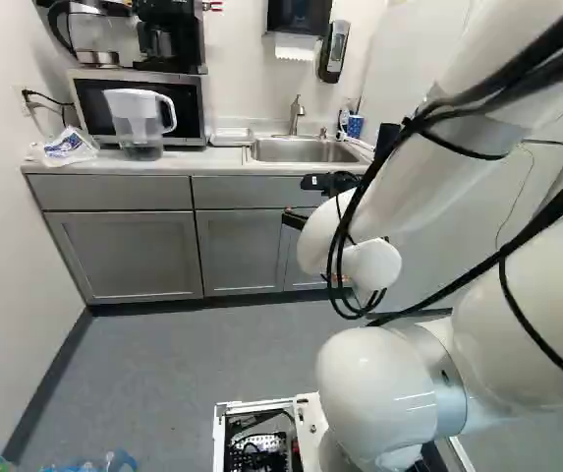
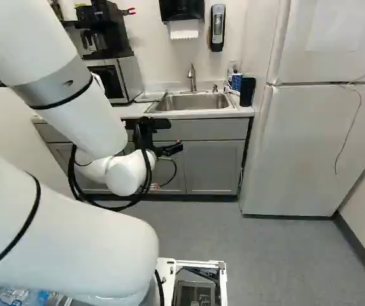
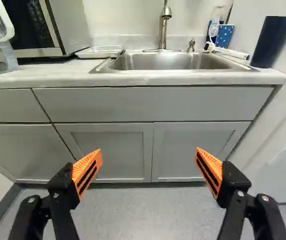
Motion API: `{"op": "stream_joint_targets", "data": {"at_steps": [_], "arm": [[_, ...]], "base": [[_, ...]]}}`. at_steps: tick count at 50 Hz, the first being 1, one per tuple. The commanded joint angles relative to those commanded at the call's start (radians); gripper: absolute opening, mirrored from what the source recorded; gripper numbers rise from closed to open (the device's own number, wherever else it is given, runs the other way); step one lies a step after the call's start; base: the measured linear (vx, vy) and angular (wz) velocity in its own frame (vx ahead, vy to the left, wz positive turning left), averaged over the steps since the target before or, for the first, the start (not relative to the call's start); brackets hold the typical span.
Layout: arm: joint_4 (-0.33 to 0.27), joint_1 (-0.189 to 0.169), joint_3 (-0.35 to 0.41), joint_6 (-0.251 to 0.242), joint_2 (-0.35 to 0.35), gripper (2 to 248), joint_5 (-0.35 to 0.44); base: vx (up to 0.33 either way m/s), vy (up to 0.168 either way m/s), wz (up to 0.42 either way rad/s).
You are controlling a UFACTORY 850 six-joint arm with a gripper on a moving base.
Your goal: Rinse the cup and place it in the tray
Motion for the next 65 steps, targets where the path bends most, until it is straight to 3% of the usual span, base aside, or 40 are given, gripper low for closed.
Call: {"op": "stream_joint_targets", "data": {"at_steps": [39, 65], "arm": [[0.0, 0.0, -0.179, 0.0, -0.092, 247, -0.013], [0.0, 0.0, -0.26, 0.0, -0.113, 247, -0.072]], "base": [[0.0, 0.0, 0.0], [0.0, 0.0, 0.0]]}}
